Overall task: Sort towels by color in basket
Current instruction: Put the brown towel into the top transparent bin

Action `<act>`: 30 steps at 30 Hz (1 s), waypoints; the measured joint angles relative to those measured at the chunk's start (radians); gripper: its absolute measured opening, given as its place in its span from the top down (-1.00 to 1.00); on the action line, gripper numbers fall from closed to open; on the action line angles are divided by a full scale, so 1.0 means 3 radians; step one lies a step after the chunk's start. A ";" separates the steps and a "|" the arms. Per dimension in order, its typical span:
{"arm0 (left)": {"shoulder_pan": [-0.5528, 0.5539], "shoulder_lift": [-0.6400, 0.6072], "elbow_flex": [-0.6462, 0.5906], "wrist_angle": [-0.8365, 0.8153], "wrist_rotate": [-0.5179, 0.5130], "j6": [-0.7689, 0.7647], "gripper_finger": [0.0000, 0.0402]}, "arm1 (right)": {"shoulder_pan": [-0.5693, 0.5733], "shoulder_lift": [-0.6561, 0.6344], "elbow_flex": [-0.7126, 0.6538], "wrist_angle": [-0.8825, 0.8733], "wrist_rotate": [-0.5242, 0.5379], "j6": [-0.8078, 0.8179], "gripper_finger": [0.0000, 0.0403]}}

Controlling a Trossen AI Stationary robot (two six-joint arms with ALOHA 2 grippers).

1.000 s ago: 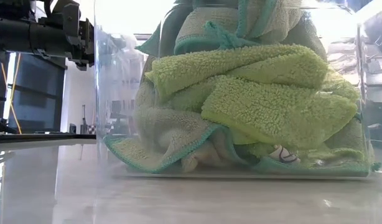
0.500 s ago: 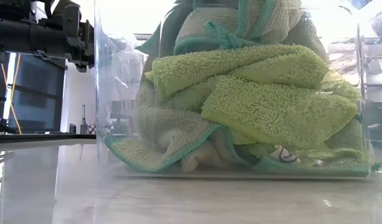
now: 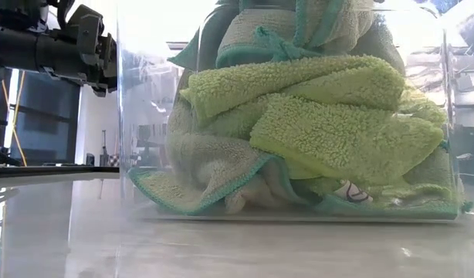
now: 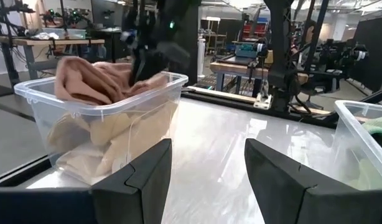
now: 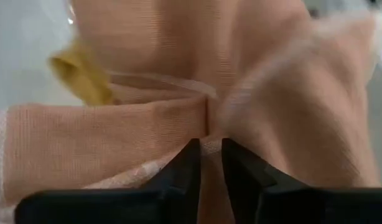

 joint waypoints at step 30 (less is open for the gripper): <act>-0.0001 0.0000 0.0000 0.0015 -0.0003 -0.0057 0.06 | 0.0208 0.0199 0.0198 0.1105 -0.0203 0.0198 0.80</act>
